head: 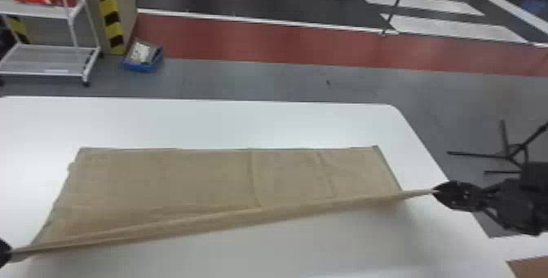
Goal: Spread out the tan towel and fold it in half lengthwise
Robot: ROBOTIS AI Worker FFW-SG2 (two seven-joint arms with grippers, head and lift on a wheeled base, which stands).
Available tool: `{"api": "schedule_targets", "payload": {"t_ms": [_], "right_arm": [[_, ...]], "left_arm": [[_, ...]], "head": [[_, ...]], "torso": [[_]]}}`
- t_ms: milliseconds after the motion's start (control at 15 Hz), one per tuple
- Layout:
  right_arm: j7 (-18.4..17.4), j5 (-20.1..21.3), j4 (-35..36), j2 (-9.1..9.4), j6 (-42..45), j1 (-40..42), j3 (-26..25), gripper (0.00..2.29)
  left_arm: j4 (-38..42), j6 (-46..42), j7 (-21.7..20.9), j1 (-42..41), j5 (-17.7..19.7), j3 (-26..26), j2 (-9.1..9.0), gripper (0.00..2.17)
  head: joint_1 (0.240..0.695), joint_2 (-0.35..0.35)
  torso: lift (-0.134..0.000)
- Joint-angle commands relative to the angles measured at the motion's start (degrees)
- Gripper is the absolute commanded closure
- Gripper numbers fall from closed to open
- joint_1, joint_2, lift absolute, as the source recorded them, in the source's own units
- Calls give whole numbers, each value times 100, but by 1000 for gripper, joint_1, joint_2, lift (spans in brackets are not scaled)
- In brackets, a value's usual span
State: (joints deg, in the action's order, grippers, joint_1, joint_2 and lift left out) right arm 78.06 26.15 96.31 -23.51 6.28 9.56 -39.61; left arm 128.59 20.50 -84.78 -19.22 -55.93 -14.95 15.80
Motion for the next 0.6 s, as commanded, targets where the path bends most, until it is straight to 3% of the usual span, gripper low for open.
{"api": "schedule_targets", "payload": {"t_ms": [0,333,533], "right_arm": [[27,92,-51,-58,-940,-491,314,2034],[27,725,-517,-128,-1485,-1378,1052,2034],[27,980,-807,-198,-1503,-1668,1193,2034]], "left_arm": [[-27,126,-3,428,3,133,-42,1349],[-651,513,-3,1439,-94,722,-104,1349],[-994,548,6,1913,-199,994,-218,1349]], "head": [[695,-236],[695,-219],[695,-221]], "torso": [[-118],[-118],[-118]]}}
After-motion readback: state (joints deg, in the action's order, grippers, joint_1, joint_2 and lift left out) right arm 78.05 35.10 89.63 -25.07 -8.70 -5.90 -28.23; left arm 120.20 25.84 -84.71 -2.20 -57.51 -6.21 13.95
